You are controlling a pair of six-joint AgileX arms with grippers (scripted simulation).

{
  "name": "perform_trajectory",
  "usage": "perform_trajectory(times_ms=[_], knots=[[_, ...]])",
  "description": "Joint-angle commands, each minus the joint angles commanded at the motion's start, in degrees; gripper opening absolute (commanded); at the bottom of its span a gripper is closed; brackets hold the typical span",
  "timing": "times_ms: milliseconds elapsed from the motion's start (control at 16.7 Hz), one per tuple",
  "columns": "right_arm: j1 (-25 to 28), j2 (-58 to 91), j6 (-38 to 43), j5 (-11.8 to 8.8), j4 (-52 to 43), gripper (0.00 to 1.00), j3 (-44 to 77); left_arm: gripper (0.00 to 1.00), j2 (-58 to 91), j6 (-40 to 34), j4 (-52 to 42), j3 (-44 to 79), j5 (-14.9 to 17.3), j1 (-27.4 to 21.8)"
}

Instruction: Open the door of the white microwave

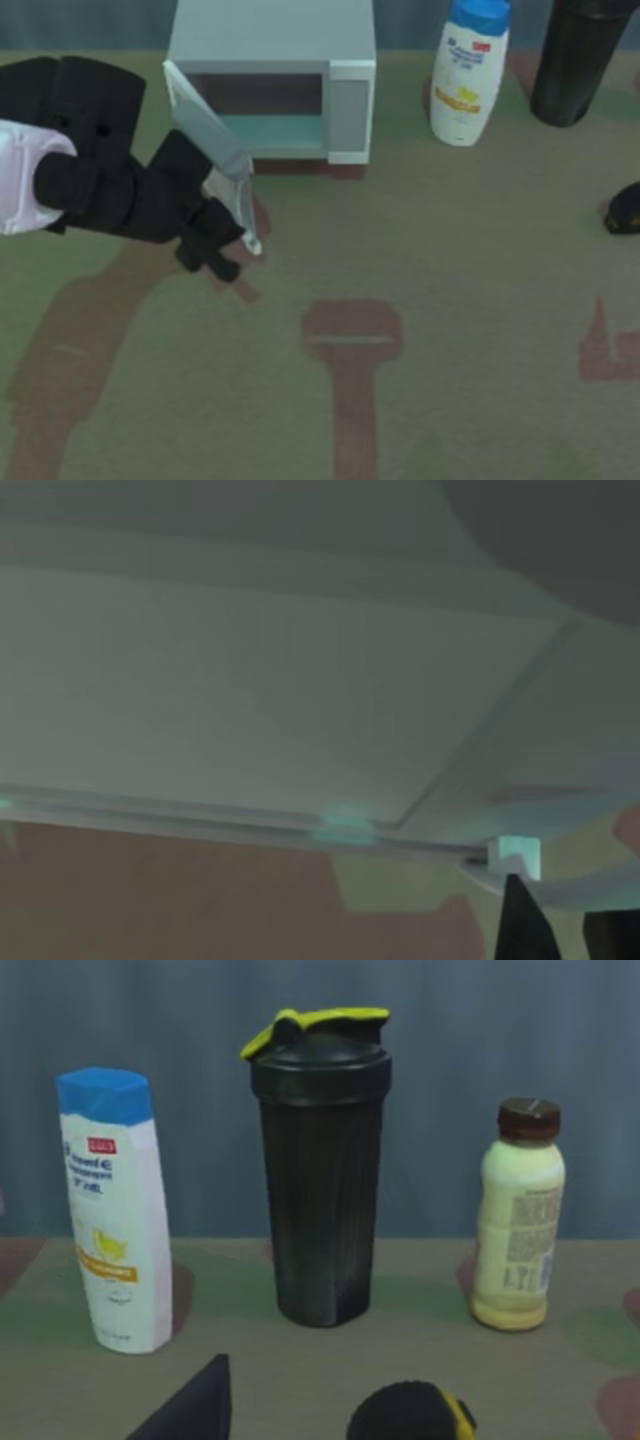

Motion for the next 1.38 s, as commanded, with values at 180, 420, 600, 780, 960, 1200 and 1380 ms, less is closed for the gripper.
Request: perform_trajectory(times_ms=[180,420,600,780,960,1200,1380], knots=[[0.0,0.0,0.0,0.0,0.0,1.00,0.0,0.00,-0.1,2.0,-0.8,0.3,1.1,0.9],[0.0,0.0,0.0,0.0,0.0,1.00,0.0,0.00,-0.1,3.9,-1.7,0.4,2.1,1.9],[0.0,0.0,0.0,0.0,0.0,1.00,0.0,0.00,-0.1,3.9,-1.7,0.4,2.1,1.9],[0.0,0.0,0.0,0.0,0.0,1.00,0.0,0.00,-0.1,3.9,-1.7,0.4,2.1,1.9],[0.0,0.0,0.0,0.0,0.0,1.00,0.0,0.00,-0.1,3.9,-1.7,0.4,2.1,1.9],[0.0,0.0,0.0,0.0,0.0,1.00,0.0,0.00,-0.1,3.9,-1.7,0.4,2.1,1.9],[0.0,0.0,0.0,0.0,0.0,1.00,0.0,0.00,-0.1,3.9,-1.7,0.4,2.1,1.9]])
